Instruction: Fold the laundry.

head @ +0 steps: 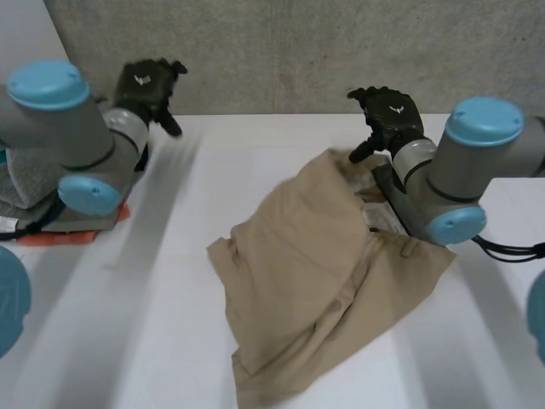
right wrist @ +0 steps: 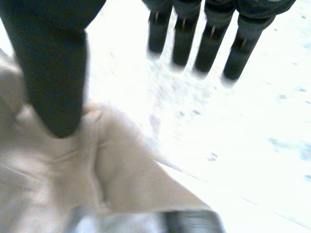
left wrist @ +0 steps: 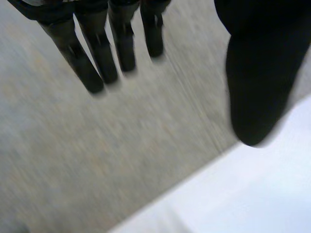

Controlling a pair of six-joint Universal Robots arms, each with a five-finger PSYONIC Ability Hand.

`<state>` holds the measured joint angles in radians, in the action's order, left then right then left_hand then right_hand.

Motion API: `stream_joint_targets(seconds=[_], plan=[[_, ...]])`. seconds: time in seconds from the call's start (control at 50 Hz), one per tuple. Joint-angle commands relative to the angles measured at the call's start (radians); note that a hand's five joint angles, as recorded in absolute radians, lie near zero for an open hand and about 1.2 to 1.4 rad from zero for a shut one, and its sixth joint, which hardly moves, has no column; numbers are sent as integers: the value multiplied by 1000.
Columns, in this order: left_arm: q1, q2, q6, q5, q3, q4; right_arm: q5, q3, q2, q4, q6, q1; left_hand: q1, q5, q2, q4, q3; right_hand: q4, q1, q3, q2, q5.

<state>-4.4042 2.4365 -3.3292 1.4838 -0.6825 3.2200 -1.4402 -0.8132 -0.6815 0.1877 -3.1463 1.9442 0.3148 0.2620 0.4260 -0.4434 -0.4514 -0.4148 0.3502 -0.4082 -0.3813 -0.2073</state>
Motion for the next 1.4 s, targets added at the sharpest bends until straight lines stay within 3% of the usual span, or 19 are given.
stream_joint_targets(seconds=[0.02,0.1,0.18,0.28,0.36,0.48,0.58,0.72,0.8,0.86,0.88,0.94,1.04,1.12,1.24,1.4], plan=[[11,-59,-10,-3,-84,-48,-206,109,43,-51,251,-21,-140,-262,-251,269,277,240,-176,234,207,207],[17,-198,-3,-19,-210,-43,-134,65,-41,-79,272,-39,-140,-262,-251,269,277,240,-176,234,207,207],[42,-344,7,-48,-374,-46,-10,-53,-168,-126,284,-57,-140,-262,-251,269,277,240,-176,234,207,207],[97,-482,5,-97,-622,-81,162,-243,-343,-250,415,-90,-93,-215,-204,222,230,240,-176,234,207,207],[144,-519,1,-114,-773,-85,223,-374,-436,-342,572,-116,21,-100,-90,107,115,240,-176,234,207,207],[204,-473,-26,-125,-839,-29,251,-530,-498,-412,752,-129,51,-70,-60,77,85,141,-76,134,107,108],[209,-325,-85,-99,-774,30,254,-648,-501,-370,778,-159,110,-12,-1,19,27,140,-76,134,107,107],[215,-191,-105,-91,-675,-18,283,-731,-504,-290,773,-205,131,9,19,-2,6,132,-67,125,98,99],[232,-151,-105,-97,-632,-37,317,-745,-517,-303,796,-243,251,129,139,-122,-114,132,-67,125,98,99],[246,-120,-113,-97,-602,-39,343,-750,-527,-330,828,-269,508,387,397,-380,-372,132,-67,125,98,99],[253,-103,-121,-93,-582,-37,351,-751,-530,-338,841,-278,730,608,619,-602,-594,132,-67,125,98,99],[250,-68,-141,-79,-536,-31,354,-753,-530,-346,851,-291,1080,959,969,-952,-944,132,-67,125,98,99],[210,-17,-185,-16,-418,-6,368,-762,-530,-344,853,-309,1081,960,970,-953,-945,132,-67,125,98,99],[126,19,-222,58,-257,38,377,-773,-541,-344,855,-317,1081,960,970,-953,-945,132,-67,125,98,99],[51,114,-222,33,-8,12,397,-790,-555,-349,854,-315,1081,960,970,-953,-945,129,-64,122,95,96],[34,255,-239,3,219,-49,458,-856,-552,-324,897,-286,1081,960,970,-953,-945,67,-3,61,34,34]])
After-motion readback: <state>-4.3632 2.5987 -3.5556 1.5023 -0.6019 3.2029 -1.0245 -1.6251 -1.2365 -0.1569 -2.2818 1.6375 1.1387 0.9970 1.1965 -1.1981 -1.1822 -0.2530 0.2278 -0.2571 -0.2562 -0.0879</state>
